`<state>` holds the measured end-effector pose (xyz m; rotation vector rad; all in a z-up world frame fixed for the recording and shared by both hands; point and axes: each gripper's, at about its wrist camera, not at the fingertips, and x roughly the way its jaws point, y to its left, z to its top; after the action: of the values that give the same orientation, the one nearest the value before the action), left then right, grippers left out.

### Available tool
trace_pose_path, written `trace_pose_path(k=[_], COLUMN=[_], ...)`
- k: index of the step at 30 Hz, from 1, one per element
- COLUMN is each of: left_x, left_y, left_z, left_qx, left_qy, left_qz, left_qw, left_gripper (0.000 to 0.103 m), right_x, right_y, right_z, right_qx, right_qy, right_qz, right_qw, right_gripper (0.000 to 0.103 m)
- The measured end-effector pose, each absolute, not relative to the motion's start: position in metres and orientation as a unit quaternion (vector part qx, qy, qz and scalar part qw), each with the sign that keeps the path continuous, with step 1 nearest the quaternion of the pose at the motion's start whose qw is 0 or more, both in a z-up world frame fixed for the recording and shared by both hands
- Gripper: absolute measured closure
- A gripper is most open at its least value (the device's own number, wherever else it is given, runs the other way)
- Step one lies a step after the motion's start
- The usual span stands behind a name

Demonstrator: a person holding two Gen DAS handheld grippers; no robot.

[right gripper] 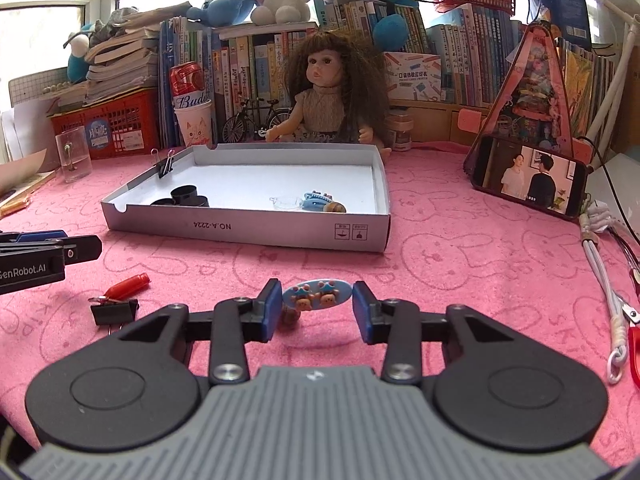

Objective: Organize rigid objects
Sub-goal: 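Grasp the red marker with the left tool while the right tool grasps the blue beaded clip, then carry the red marker with the left tool while the right tool carries the clip over the tray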

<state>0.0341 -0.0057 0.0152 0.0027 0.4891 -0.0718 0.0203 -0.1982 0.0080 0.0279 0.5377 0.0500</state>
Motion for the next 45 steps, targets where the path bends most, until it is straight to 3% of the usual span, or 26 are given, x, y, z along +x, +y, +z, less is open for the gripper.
trace_pose_path(k=[23, 45], left_x=[0.142, 0.232], left_y=[-0.012, -0.024], left_z=[0.052, 0.014], left_qx=[-0.018, -0.017], left_qy=[0.22, 0.29], left_qz=[-0.064, -0.058], left_qw=[0.973, 0.955], left_gripper=[0.062, 0.062], right_x=[0.11, 0.195], right_y=[-0.21, -0.212], right_z=[0.036, 0.017], right_qx=[0.077, 0.086], right_qy=[0.256, 0.313], right_qz=[0.016, -0.008], right_qw=[0.963, 0.946], right_gripper=[0.059, 0.059])
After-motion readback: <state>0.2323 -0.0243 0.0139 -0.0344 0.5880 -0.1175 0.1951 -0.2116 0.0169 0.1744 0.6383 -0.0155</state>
